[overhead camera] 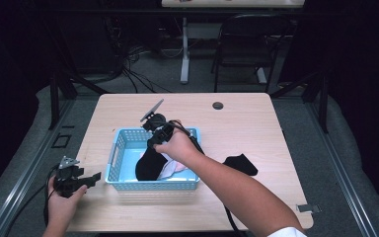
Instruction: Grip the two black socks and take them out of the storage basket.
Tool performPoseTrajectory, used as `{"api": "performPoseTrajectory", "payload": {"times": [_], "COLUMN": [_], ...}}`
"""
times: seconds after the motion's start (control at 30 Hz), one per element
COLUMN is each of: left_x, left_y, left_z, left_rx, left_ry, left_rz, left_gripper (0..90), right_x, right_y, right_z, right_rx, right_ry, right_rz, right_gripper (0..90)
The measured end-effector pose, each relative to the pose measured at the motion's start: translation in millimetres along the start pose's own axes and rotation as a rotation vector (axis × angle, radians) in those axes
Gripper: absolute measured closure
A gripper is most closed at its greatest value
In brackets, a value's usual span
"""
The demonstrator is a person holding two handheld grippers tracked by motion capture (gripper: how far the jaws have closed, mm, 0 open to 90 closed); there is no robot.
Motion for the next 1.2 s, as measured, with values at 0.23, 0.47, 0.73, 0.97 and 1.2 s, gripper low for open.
{"api": "performPoseTrajectory", "payload": {"times": [0.23, 0.47, 0.73, 0.97, 1.2], "left_x": [0.1, -0.3, 0.0, -0.6, -0.2], "left_y": [-0.2, -1.1, -0.2, -0.7, 0.1], "left_z": [0.1, 0.2, -0.1, -0.4, -0.6], "left_rx": [-0.001, -0.014, -0.007, -0.014, -0.01], "left_ry": [0.002, 0.003, 0.002, 0.0, 0.002], "left_rz": [-0.002, -0.009, -0.004, -0.006, -0.003], "left_gripper": [26.1, 26.1, 26.1, 26.1, 26.1], "right_x": [-12.7, -22.6, -25.6, -21.8, -7.7], "right_y": [-25.7, -62.5, -89.7, -110.5, -127.6], "right_z": [16.0, 31.9, 36.9, 31.6, 18.5], "right_rx": [-0.001, -0.007, -0.013, -0.012, -0.019], "right_ry": [-0.054, -0.101, -0.116, -0.107, -0.09], "right_rz": [-0.023, -0.06, -0.073, -0.079, -0.104], "right_gripper": [86.8, 86.8, 86.8, 86.8, 86.8]}}
Point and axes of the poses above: each handheld gripper's, and its own axes: y roughly forward along the jaws, z roughly out of its top, x roughly to its right, the point moved 2 cm from there along y, roughly forward along the jaws, and after that the axes turned 2 degrees about -z, right-handed, at the moved point
